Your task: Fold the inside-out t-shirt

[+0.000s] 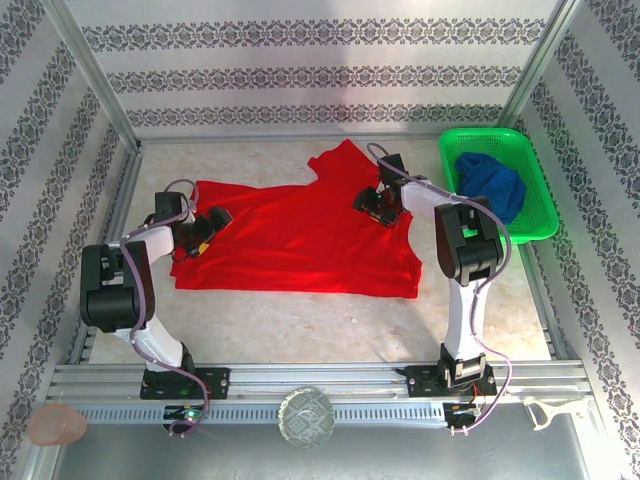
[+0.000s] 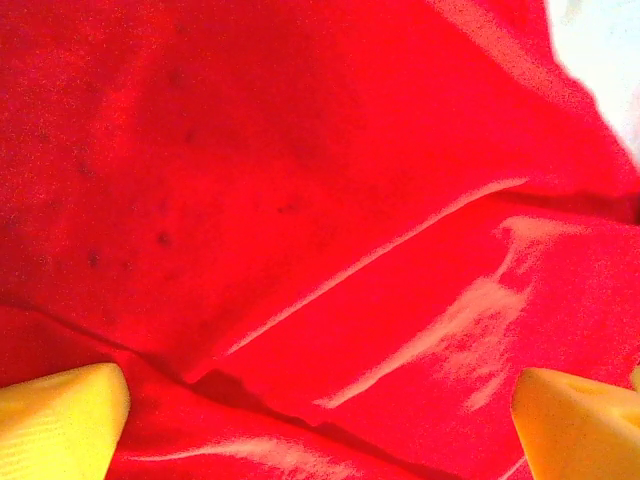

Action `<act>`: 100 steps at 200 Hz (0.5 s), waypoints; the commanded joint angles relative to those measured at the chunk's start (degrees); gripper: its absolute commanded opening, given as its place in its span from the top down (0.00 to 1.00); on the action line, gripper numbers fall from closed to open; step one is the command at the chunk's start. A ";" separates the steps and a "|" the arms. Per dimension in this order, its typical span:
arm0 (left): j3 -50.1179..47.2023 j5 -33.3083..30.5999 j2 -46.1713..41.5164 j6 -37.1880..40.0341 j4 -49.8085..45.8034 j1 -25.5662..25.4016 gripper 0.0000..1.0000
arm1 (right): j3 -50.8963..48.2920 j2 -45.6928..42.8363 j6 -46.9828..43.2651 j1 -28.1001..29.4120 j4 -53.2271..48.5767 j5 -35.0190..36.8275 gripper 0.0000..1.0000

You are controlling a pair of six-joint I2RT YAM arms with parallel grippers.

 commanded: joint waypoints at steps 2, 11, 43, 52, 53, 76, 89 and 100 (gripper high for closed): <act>-5.81 -0.57 -0.46 -3.63 -0.20 -0.38 0.00 | -6.36 -1.54 4.47 -0.94 -1.65 -0.86 0.44; -7.76 -0.33 -1.22 -4.48 0.39 -0.55 0.00 | -8.52 -2.85 5.10 -1.32 -0.76 -1.05 0.44; -14.97 -0.97 -5.90 -6.88 1.18 -1.15 0.00 | -17.22 -7.58 7.13 -2.77 2.69 -2.38 0.44; -17.52 -1.21 -7.90 -7.99 1.41 -1.24 0.00 | -19.62 -8.93 7.53 -3.13 3.50 -2.46 0.44; -17.83 -1.28 -8.19 -8.11 1.44 -1.25 0.00 | -19.94 -9.10 7.56 -3.18 3.56 -2.42 0.44; -23.36 -2.22 -15.18 -10.27 0.86 -1.43 0.00 | -26.08 -12.96 8.66 -3.46 6.03 -2.94 0.44; -24.15 -2.86 -20.18 -10.53 -1.44 -1.43 0.00 | -28.80 -15.73 9.42 -3.42 7.26 -3.25 0.44; -22.44 -3.94 -24.19 -9.53 -4.53 -1.43 0.00 | -29.82 -18.67 9.57 -3.46 7.68 -3.25 0.44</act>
